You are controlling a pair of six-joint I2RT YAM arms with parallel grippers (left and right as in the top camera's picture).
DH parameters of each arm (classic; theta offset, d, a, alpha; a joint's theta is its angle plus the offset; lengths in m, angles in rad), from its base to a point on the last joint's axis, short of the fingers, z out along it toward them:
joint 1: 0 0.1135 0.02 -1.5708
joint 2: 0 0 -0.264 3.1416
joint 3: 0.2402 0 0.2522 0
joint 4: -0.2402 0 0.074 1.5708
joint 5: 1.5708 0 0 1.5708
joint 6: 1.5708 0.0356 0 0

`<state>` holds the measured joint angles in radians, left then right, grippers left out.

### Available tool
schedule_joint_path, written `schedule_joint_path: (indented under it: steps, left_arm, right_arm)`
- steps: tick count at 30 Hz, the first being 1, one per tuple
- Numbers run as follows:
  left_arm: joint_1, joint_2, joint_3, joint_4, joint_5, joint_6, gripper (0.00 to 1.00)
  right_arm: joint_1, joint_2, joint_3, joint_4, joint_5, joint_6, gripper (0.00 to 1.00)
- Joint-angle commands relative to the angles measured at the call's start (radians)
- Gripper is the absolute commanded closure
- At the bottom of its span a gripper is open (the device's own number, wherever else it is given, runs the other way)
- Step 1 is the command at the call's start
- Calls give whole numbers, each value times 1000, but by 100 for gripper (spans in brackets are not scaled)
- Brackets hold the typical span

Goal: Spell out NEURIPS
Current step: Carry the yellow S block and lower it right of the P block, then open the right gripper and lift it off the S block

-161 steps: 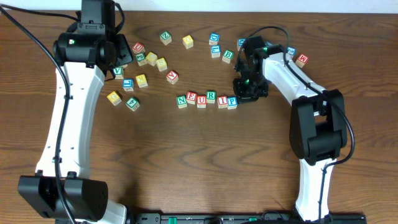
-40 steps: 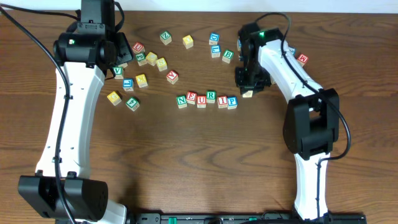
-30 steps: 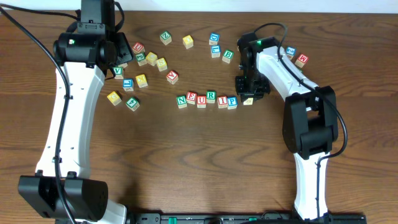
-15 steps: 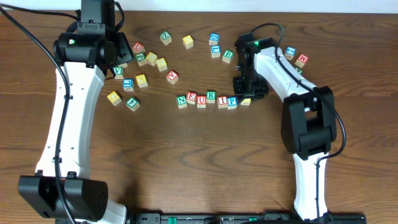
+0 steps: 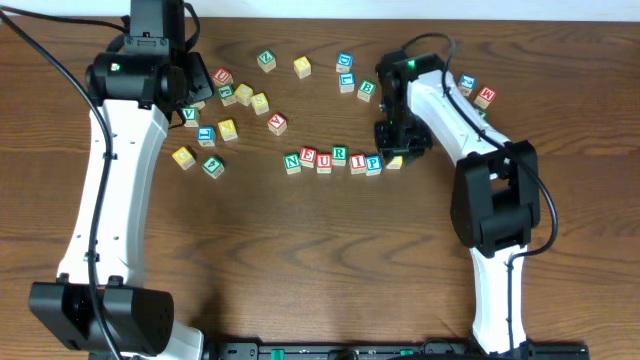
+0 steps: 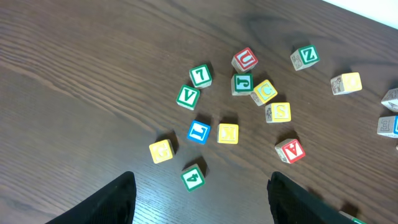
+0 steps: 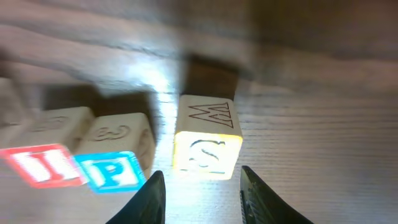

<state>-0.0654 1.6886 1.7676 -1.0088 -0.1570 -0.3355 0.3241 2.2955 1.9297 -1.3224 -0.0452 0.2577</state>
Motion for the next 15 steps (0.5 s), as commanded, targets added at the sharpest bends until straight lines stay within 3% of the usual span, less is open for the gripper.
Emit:
schedule_joint_path:
  steps: [1,9,15]
  left_arm:
    - [3,-9,-10,0,-13,10,33]
    - [3,-9,-10,0,-13,10,33]
    - [3,-9,-10,0,-13,10,33]
  right_arm:
    - [-14,-27,63,-24,10,-13,67]
    - [-78,-55,62,-57,70,-12,60]
    - [-107,-55,-12,41,68,-12,62]
